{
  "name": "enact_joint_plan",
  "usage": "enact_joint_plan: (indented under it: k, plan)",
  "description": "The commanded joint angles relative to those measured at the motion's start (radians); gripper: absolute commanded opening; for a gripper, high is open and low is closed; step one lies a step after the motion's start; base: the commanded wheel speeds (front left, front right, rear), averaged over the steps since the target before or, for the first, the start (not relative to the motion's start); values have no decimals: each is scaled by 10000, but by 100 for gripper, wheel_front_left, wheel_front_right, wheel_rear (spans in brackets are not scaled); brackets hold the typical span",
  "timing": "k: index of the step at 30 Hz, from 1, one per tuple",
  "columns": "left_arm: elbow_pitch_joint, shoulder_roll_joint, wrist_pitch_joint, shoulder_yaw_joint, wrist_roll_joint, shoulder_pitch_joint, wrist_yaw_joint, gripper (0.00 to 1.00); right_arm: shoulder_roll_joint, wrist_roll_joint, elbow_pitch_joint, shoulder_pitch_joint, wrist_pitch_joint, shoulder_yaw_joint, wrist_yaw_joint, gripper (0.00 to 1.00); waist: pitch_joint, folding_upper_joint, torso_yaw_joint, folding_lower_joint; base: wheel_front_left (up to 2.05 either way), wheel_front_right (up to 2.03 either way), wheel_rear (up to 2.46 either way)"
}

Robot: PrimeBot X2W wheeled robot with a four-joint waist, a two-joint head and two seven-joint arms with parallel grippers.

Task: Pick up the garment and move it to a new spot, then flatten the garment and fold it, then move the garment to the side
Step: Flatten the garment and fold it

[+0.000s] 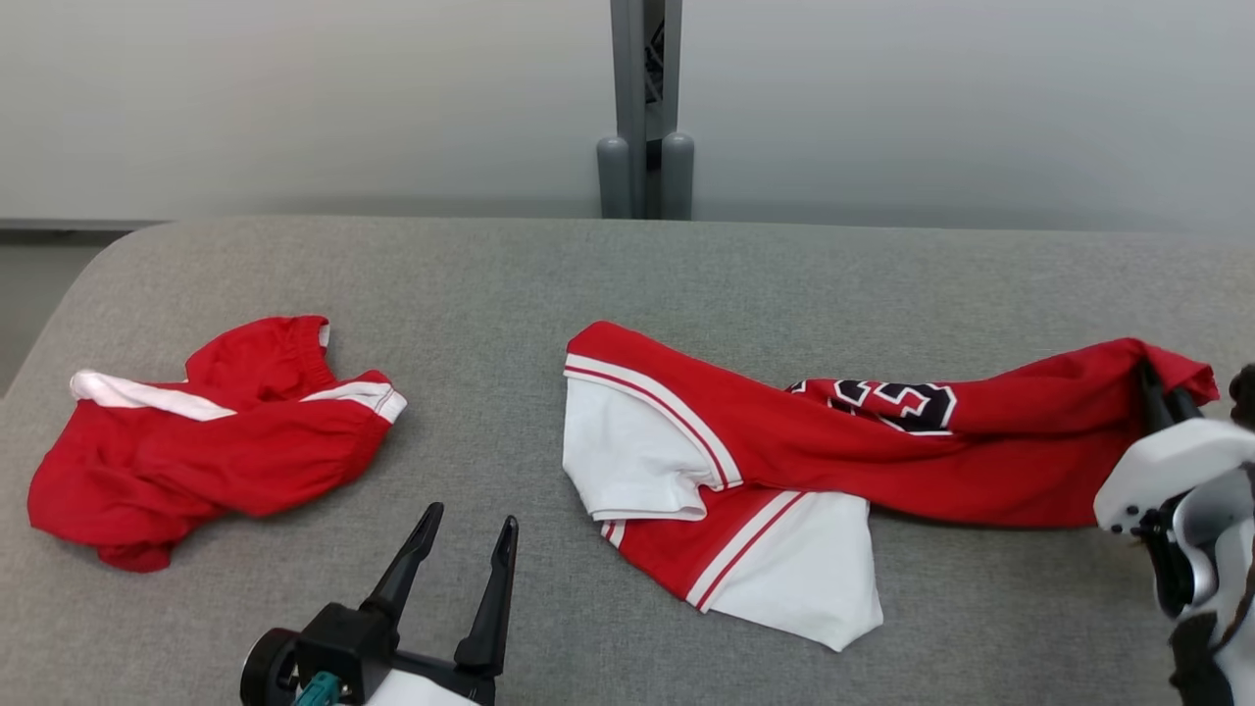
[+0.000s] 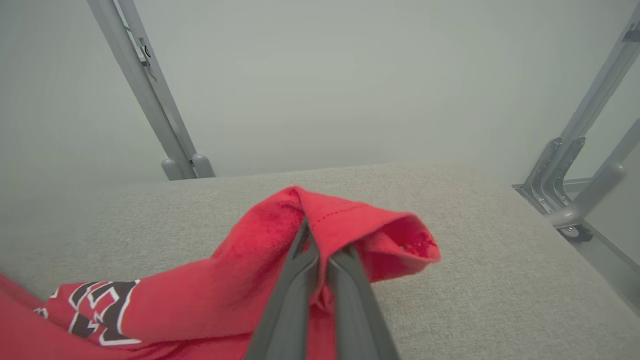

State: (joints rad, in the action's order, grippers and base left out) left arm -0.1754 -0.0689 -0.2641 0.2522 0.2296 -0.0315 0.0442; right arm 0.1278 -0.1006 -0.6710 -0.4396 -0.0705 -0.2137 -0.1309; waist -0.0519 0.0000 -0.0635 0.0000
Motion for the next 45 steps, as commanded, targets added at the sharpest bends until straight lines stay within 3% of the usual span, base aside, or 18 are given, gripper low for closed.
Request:
enact_joint_plan:
  k: [1, 8, 9, 10, 11, 15, 18, 24, 28, 32, 45]
  plan:
    - [-38, -5, -9, 27, -88, 252, 89, 100, 177, 376, -652, -556, 59, -195, 3, 0, -180, 0, -171, 0, 0, 0, 0]
    - [-81, 28, -9, 14, -265, 669, 240, 100, 602, 1853, -3134, -2513, -1000, -1495, 5, 0, -868, 0, -633, 0, 0, 0, 0]
    - [-80, 36, -9, -27, -287, 736, 250, 100, 719, 2312, -3584, -2763, -1152, -1828, 5, 35, -1011, 0, -682, 0, 0, 0, 0]
    - [-80, 42, -9, -41, -298, 761, 261, 100, 770, 2498, -3705, -2891, -1282, -2038, 5, 53, -1067, 0, -695, 0, 0, 0, 0]
    - [-83, 48, -9, -55, -305, 792, 269, 100, 785, 2748, -3753, -3007, -1444, -2236, 5, 100, -1112, 0, -703, 0, 0, 0, 0]
    - [-94, 64, -9, -178, -323, 877, 264, 100, 455, 3508, -3603, -3145, -1883, -2693, 5, 100, -1202, 0, -607, 0, 0, 0, 0]
    - [-153, 80, -9, -276, -297, 821, 177, 100, -23, 3693, -2757, -3055, -1963, -2451, 5, 100, -1143, 0, -431, 0, 0, 0, 0]
    - [-280, 123, -9, -467, -35, 578, 51, 100, -689, 2290, -433, -1356, -1957, -500, 5, 100, -700, 0, 78, 0, 0, 0, 0]
    - [-414, 140, -9, -512, 151, 396, -76, 100, -724, 1172, 633, 256, -1956, 971, 5, 100, -305, 0, 400, 0, 0, 0, 0]
    - [-536, 148, -9, -514, 326, 253, -243, 100, -743, 337, 1442, 1556, -1959, 1820, 5, 100, 67, 0, 627, 0, 0, 0, 0]
    - [-823, 164, -9, -359, 824, -176, -722, 100, -743, -746, 3985, 4265, -1953, 2279, 3, 100, 848, 0, 858, 0, 0, 0, 0]
